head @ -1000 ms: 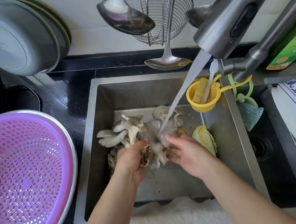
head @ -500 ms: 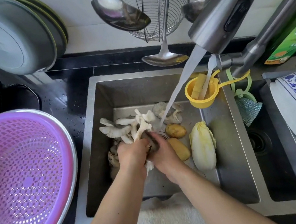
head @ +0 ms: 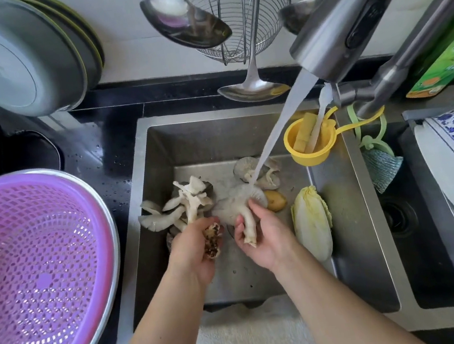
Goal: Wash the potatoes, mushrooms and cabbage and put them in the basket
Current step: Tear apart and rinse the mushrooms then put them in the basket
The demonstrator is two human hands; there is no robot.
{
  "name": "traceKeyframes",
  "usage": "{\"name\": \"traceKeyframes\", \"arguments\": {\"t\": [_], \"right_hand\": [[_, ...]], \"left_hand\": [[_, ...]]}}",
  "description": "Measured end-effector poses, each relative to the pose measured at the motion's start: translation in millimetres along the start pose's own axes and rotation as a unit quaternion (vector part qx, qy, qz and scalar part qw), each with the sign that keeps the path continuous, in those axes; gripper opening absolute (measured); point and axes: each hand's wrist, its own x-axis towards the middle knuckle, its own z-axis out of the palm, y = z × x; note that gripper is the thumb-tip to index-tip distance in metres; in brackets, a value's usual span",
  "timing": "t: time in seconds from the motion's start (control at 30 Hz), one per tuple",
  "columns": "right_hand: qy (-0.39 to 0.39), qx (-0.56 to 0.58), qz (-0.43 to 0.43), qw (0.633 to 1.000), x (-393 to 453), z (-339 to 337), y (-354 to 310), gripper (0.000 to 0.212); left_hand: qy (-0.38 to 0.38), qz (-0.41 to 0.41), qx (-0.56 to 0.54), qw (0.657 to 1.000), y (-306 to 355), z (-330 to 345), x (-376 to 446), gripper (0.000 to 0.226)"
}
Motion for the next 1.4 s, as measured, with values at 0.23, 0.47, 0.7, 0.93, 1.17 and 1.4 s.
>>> {"name": "traceKeyframes", "arguments": {"t": [0.23,0.47,0.7,0.93,1.17,1.4], "right_hand": [[-0.019,-0.109,0.014,0.994,-12.4,-6.3,-2.3,0.026],[0.092,-0.191,-0.044,0.976,3.3,-2.4,-9.5,0.042],[0.035,-0.128,-0.082,0.988,-1.9,-5.1,-29.1,0.017],[0.147,-0.685,-0.378,0.605,46.8,20.6,-62.7,0.01],[0.217,-0.834,-0.442,0.248,85.2,-2.9,-110.2,0.034],[0.168,-0.785,-0.337,0.492,48.4,11.7,-70.2,0.036]], "left_hand": [[-0.051,-0.025,-0.033,0.998,5.4,14.2,-0.4,0.022],[-0.044,-0.019,-0.035,0.998,-1.2,17.1,4.5,0.028],[-0.03,0.005,-0.039,0.999,-3.4,4.9,13.7,0.027],[-0.06,-0.024,-0.024,0.998,0.6,2.3,0.2,0.003],[-0.155,-0.05,-0.059,0.985,9.9,-8.2,-15.0,0.005],[-0.152,0.036,-0.018,0.988,5.0,-11.2,-14.2,0.03]]}}
